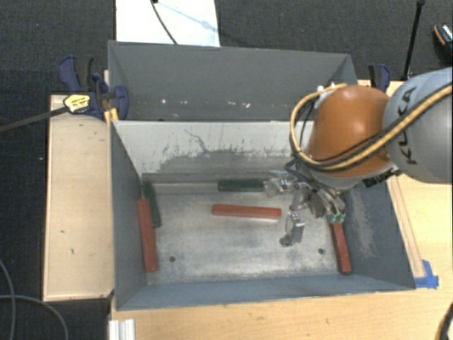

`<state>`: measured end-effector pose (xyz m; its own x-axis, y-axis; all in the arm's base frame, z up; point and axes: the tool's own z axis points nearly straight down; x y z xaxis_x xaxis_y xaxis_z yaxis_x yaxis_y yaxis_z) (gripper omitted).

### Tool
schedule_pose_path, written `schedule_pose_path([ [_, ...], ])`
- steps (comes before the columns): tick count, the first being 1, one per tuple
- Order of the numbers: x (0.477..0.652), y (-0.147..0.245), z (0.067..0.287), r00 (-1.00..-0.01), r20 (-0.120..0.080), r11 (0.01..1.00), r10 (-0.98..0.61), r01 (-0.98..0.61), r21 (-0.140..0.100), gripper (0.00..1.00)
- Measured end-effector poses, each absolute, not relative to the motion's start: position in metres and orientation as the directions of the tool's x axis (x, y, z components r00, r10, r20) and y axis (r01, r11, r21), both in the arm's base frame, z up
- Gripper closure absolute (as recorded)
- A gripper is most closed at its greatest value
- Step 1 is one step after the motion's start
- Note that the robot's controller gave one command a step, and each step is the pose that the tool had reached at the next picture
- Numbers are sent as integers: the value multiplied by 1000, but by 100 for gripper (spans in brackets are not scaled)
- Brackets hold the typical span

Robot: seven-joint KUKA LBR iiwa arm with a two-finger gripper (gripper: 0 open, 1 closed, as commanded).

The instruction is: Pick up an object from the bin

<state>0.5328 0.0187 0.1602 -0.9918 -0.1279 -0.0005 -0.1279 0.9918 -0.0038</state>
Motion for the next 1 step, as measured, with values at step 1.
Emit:
schedule_pose_path([
  [1,555,-9,66,-975,4,975,-223,-223,0,0],
])
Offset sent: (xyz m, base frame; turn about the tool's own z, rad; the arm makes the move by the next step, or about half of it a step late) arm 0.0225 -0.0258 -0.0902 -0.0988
